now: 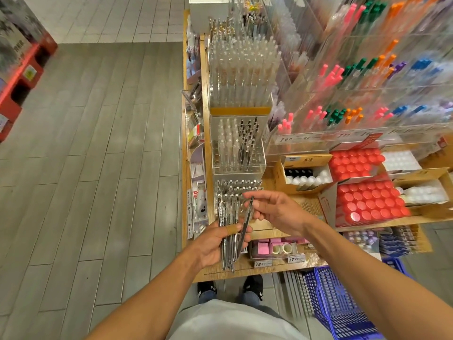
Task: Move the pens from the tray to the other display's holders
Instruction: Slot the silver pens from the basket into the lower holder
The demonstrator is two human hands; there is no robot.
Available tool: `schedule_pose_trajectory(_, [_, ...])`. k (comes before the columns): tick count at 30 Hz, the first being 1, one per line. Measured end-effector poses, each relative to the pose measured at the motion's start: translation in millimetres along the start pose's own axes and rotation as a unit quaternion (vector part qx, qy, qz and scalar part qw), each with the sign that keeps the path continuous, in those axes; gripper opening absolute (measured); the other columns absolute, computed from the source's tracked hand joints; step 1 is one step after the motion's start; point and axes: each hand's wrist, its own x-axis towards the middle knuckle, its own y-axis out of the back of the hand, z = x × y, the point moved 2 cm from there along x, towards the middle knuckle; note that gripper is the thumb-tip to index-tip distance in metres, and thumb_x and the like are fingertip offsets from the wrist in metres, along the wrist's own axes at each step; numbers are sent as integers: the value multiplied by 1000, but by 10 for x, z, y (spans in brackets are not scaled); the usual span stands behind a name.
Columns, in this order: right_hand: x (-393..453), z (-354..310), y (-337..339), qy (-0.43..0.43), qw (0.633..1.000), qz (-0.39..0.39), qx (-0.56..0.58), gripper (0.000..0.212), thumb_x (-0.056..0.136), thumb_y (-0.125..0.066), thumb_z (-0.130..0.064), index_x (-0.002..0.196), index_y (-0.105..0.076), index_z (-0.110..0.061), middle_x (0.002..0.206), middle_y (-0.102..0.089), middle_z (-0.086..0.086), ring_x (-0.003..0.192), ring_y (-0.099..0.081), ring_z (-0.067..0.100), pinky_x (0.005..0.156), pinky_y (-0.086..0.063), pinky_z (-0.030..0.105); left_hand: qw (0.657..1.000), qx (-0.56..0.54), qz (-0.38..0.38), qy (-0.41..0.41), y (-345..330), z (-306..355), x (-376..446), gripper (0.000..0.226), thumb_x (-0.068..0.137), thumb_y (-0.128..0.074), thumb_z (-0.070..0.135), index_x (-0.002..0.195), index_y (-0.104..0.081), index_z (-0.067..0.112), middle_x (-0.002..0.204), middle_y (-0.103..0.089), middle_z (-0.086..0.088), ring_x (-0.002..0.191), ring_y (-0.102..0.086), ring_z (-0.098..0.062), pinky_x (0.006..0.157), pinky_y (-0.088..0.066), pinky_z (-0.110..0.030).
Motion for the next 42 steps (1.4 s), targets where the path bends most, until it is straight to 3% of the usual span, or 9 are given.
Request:
schedule_pose_trajectory(3, [-5, -15, 60, 10, 1000, 16, 5, 26, 82, -63, -7, 108, -69, -7, 95, -63, 15, 70, -56, 15, 65, -51, 23, 1000, -21, 6, 0, -23, 3, 7, 47, 80, -73, 4, 121, -58, -11, 104, -72, -28, 77, -76, -29, 61, -62, -35])
schedule_pose_trajectory(7, [-8, -74, 182, 54, 996, 76, -7, 21, 78, -67, -9, 97, -63, -2, 80, -66, 10, 66, -57, 18, 59, -52, 22, 999, -27, 18, -9, -14, 11, 21, 46, 79, -74, 5, 121, -59, -7, 105, -71, -30, 81, -75, -32, 63, -63, -36])
schedule_pose_trajectory(10, [-19, -160, 270, 128, 975, 146, -108, 21, 75, -72, -15, 87, -60, -3, 74, -68, 10, 63, -63, 21, 57, -53, 24, 998, -29, 50, -16, 55, -26, 39, 50, 80, -74, 5, 125, -54, -5, 107, -71, -30, 77, -75, -30, 62, -63, -38])
schedule_pose_trajectory(15, [9, -206, 306, 209, 902, 204, -319, 17, 81, -74, -24, 82, -59, -15, 71, -72, 3, 64, -69, 14, 58, -55, 21, 995, -13, 95, -28, 175, -87, 42, 43, 84, -71, 6, 124, -60, -4, 105, -73, -25, 75, -75, -27, 61, -62, -35])
schedule_pose_trajectory(19, [73, -69, 299, 215, 810, 214, -501, 21, 84, -72, -32, 78, -52, -31, 74, -66, -14, 67, -64, 0, 59, -55, 17, 993, 7, 110, -36, 227, -105, 36, 31, 92, -64, 1, 122, -63, -2, 106, -73, -25, 76, -75, -27, 61, -62, -32])
schedule_pose_trajectory(24, [133, 68, 272, 294, 737, 211, -570, 20, 87, -70, -30, 83, -54, -18, 75, -61, -10, 63, -59, 4, 54, -53, 22, 993, 6, 109, -40, 232, -96, 25, 31, 90, -66, 0, 121, -64, -2, 107, -73, -25, 78, -75, -27, 60, -62, -32])
schedule_pose_trajectory(31, [145, 154, 289, 288, 720, 215, -594, 27, 86, -64, -38, 80, -57, -12, 71, -53, -10, 58, -51, 8, 51, -43, 23, 994, 3, 105, -40, 236, -106, 25, 31, 91, -65, 0, 122, -64, -1, 108, -73, -24, 77, -75, -26, 61, -61, -31])
schedule_pose_trajectory(36, [205, 204, 251, 266, 660, 208, -671, 21, 83, -75, -27, 82, -65, -8, 85, -54, 2, 68, -52, 16, 54, -45, 30, 995, 16, 91, -39, 233, -101, 22, 31, 90, -66, 2, 121, -64, 2, 109, -73, -22, 79, -75, -25, 64, -62, -31])
schedule_pose_trajectory(42, [240, 156, 108, 210, 635, 222, -710, 23, 81, -75, -31, 87, -67, -10, 85, -55, 0, 71, -54, 18, 55, -40, 27, 995, 46, 65, -61, 185, -75, 12, 48, 75, -79, 12, 115, -54, 4, 109, -74, -20, 81, -75, -25, 68, -63, -32])
